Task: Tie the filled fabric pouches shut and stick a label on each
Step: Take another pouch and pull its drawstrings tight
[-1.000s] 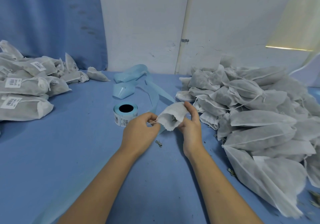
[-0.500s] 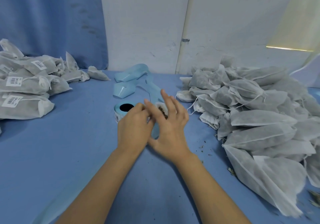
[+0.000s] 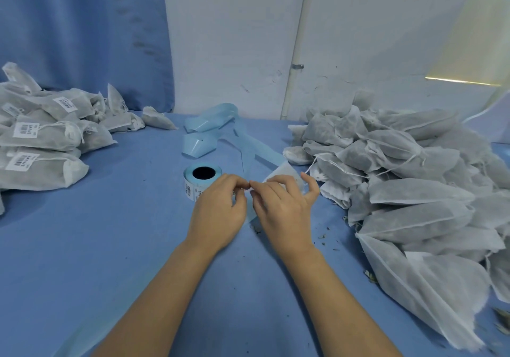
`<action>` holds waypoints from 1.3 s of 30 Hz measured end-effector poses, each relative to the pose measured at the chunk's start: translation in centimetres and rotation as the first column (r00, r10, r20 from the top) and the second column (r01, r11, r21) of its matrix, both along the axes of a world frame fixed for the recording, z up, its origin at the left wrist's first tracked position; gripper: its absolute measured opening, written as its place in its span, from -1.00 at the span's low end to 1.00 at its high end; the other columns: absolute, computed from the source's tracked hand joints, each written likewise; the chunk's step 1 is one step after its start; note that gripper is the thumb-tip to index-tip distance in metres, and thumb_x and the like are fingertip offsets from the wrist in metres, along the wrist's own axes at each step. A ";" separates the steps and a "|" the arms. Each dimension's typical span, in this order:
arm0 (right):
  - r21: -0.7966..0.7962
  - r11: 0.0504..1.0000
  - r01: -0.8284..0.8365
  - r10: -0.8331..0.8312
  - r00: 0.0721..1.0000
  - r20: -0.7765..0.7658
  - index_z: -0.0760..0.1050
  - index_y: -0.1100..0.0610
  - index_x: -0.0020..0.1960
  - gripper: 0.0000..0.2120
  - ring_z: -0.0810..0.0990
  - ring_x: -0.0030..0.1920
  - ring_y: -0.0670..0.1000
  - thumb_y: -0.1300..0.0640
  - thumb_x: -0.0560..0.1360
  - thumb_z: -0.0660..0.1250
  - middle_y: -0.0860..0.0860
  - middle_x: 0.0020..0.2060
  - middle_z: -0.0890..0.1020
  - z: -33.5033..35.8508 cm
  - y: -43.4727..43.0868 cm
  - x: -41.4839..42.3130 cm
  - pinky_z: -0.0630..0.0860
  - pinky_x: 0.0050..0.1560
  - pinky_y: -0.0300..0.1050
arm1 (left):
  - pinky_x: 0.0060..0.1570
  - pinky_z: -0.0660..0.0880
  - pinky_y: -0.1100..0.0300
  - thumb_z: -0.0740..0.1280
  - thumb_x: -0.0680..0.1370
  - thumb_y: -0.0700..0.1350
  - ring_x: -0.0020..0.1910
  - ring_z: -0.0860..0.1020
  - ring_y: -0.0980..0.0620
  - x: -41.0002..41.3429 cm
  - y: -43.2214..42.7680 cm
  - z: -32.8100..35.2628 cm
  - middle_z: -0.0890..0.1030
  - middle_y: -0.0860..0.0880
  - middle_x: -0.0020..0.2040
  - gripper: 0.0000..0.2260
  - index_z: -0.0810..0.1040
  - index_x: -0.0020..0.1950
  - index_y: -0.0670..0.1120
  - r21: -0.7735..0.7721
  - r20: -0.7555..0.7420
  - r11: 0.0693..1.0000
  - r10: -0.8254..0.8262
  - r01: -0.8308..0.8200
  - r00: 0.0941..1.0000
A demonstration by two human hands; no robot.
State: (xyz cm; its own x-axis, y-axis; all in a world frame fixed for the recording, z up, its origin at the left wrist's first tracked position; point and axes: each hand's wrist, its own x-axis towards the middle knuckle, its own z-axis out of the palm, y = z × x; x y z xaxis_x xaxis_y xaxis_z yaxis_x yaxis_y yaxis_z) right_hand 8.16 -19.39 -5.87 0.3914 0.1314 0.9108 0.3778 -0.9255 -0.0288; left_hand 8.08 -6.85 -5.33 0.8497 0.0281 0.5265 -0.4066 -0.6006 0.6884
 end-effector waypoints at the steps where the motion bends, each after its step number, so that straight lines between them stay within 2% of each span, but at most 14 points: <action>1: 0.004 1.000 0.001 -0.001 1.000 -0.014 0.66 0.04 -0.19 -0.93 0.65 -0.14 0.01 0.20 0.41 0.47 -0.12 -0.36 0.61 0.0 -0.1 0.0 0.18 0.25 0.09 | -0.18 0.34 0.31 0.28 0.55 -0.20 -0.17 0.41 0.19 0.0 0.0 0.0 0.54 0.10 -0.13 -0.91 0.56 -0.07 -0.06 0.005 0.002 1.000 -0.009 0.009 1.000; 5: -0.005 1.000 0.004 -0.004 0.999 -0.044 0.63 0.04 -0.22 -0.92 0.64 -0.12 0.00 0.18 0.43 0.44 -0.14 -0.32 0.62 -0.1 -0.2 0.1 0.16 0.26 0.07 | -0.20 0.32 0.39 0.27 0.56 -0.16 -0.13 0.43 0.29 0.1 0.3 0.0 0.50 0.14 -0.17 -0.94 0.53 -0.08 -0.05 0.098 0.017 0.995 -0.029 0.027 0.999; 11: 0.009 1.000 0.022 -0.021 0.988 -0.154 0.59 0.03 -0.17 -0.90 0.60 0.04 0.03 0.14 0.46 0.30 -0.11 -0.01 0.66 -0.4 -0.5 0.3 0.11 0.28 0.07 | -0.28 0.35 0.08 0.25 0.57 -0.24 -0.20 0.49 -0.08 -0.3 0.8 0.6 0.54 -0.04 -0.12 -0.93 0.49 -0.10 -0.15 0.090 0.147 0.956 0.265 -0.280 0.953; 17: 0.018 0.999 0.040 -0.032 0.941 -0.336 0.57 0.01 -0.17 -0.76 0.53 0.16 0.12 0.09 0.49 0.13 -0.01 0.10 0.59 -0.5 0.0 -0.2 0.11 0.26 0.11 | -0.18 0.39 -0.02 0.19 0.56 -0.28 -0.10 0.50 -0.16 0.1 1.9 0.7 0.54 -0.13 -0.07 -0.90 0.50 -0.06 -0.21 0.006 0.075 0.920 0.392 -0.393 0.917; 20: 0.073 0.996 0.053 -0.021 0.925 -0.378 0.60 0.03 -0.15 -0.81 0.52 0.10 0.17 0.15 0.48 0.21 0.04 0.11 0.59 -0.3 -0.4 -0.3 0.23 0.14 0.08 | -0.10 0.40 -0.03 0.19 0.56 -0.28 -0.06 0.49 -0.14 0.3 1.7 0.6 0.54 -0.12 -0.07 -0.90 0.51 -0.06 -0.21 0.019 0.041 0.932 0.360 -0.361 0.932; 22: 0.135 0.991 0.017 0.040 0.913 -0.406 0.62 0.10 -0.11 -0.89 0.53 0.00 0.20 0.23 0.47 0.32 0.10 0.10 0.58 -0.3 -0.8 -0.3 0.42 -0.09 0.05 | -0.05 0.37 -0.01 0.23 0.55 -0.30 -0.02 0.46 -0.16 0.6 1.8 0.8 0.56 -0.14 -0.10 -0.90 0.54 -0.09 -0.23 0.044 0.082 0.947 0.314 -0.318 0.946; 24: 0.208 0.978 -0.015 0.115 0.870 -0.479 0.60 0.15 -0.04 -0.89 0.52 -0.01 0.17 0.25 0.52 0.31 0.09 0.15 0.53 -0.2 -1.0 -0.3 0.49 -0.27 0.01 | 0.01 0.32 0.00 0.24 0.53 -0.26 0.02 0.45 -0.17 0.5 1.7 1.2 0.59 -0.11 -0.11 -0.86 0.60 -0.11 -0.21 0.081 0.144 0.946 0.299 -0.313 0.943; 28: 0.260 0.965 -0.036 0.166 0.853 -0.494 0.58 0.19 0.03 -0.86 0.51 -0.02 0.09 0.25 0.57 0.25 0.06 0.18 0.48 -0.3 -1.0 -0.3 0.46 -0.27 -0.03 | 0.09 0.22 0.08 0.20 0.51 -0.17 0.13 0.45 -0.14 -0.2 0.9 2.6 0.64 -0.04 0.03 -0.75 0.67 -0.02 -0.16 0.061 0.245 0.931 0.335 -0.360 0.910; 30: 0.265 0.963 -0.057 0.184 0.856 -0.484 0.58 0.21 0.04 -0.86 0.51 -0.03 0.08 0.26 0.57 0.25 0.06 0.17 0.48 -0.3 -0.8 -0.3 0.49 -0.26 0.00 | 0.03 0.28 0.24 0.18 0.55 -0.21 0.07 0.50 -0.11 -0.4 0.0 2.9 0.64 -0.05 0.06 -0.75 0.64 0.07 -0.18 -0.039 0.175 0.961 0.275 -0.272 0.945; 33: 0.254 0.965 -0.071 0.187 0.864 -0.468 0.57 0.22 0.03 -0.87 0.50 -0.04 0.09 0.30 0.54 0.26 0.08 0.16 0.49 -0.5 -0.7 -0.2 0.48 -0.27 0.00 | -0.18 0.41 0.35 0.17 0.58 -0.23 -0.10 0.61 -0.05 -0.3 -2.0 2.5 0.65 -0.07 0.01 -0.76 0.60 0.10 -0.15 -0.232 -0.188 0.961 0.105 -0.148 0.976; 34: 0.263 0.962 -0.068 0.190 0.860 -0.474 0.57 0.22 0.02 -0.86 0.51 -0.02 0.10 0.31 0.53 0.26 0.09 0.16 0.49 -0.6 -0.7 -0.1 0.46 -0.25 -0.03 | -0.21 0.49 0.31 0.15 0.58 -0.23 -0.17 0.63 -0.07 -0.2 -2.6 2.0 0.66 -0.11 -0.03 -0.77 0.60 0.07 -0.16 -0.268 -0.307 0.958 0.019 -0.105 0.952; 36: 0.289 0.955 -0.073 0.213 0.846 -0.489 0.58 0.23 0.03 -0.85 0.52 0.03 0.12 0.32 0.51 0.27 0.10 0.16 0.51 -0.7 -0.8 0.1 0.45 -0.18 -0.06 | -0.13 0.61 0.02 0.14 0.59 -0.23 -0.20 0.64 -0.15 -0.2 -3.5 1.1 0.65 -0.22 -0.11 -0.79 0.57 -0.03 -0.22 -0.360 -0.443 0.933 -0.141 -0.032 0.885; 37: 0.283 0.955 -0.087 0.218 0.853 -0.475 0.59 0.24 0.04 -0.83 0.53 0.06 0.13 0.33 0.50 0.27 0.10 0.15 0.53 -0.8 -0.8 0.1 0.48 -0.17 -0.03 | -0.07 0.59 -0.10 0.15 0.59 -0.23 -0.18 0.63 -0.16 -0.1 -3.7 0.7 0.64 -0.25 -0.14 -0.79 0.56 -0.07 -0.27 -0.390 -0.463 0.921 -0.180 -0.017 0.868; 39: 0.283 0.953 -0.110 0.225 0.881 -0.417 0.57 0.23 0.11 -0.73 0.54 0.08 0.11 0.33 0.46 0.23 0.10 0.15 0.56 -0.9 -0.8 0.1 0.52 -0.18 0.03 | -0.01 0.57 -0.13 0.18 0.59 -0.21 -0.19 0.60 -0.14 0.0 -3.8 0.0 0.63 -0.24 -0.20 -0.80 0.55 -0.10 -0.26 -0.414 -0.449 0.910 -0.182 -0.023 0.875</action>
State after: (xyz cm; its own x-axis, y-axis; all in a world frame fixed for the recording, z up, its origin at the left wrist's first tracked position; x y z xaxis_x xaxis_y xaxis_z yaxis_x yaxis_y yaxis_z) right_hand 8.26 -20.19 -6.79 0.7500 0.0279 0.6609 0.4210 -0.7907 -0.4445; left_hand 8.08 -10.69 -5.32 0.9975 0.0667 0.0242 -0.0092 -0.2166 0.9762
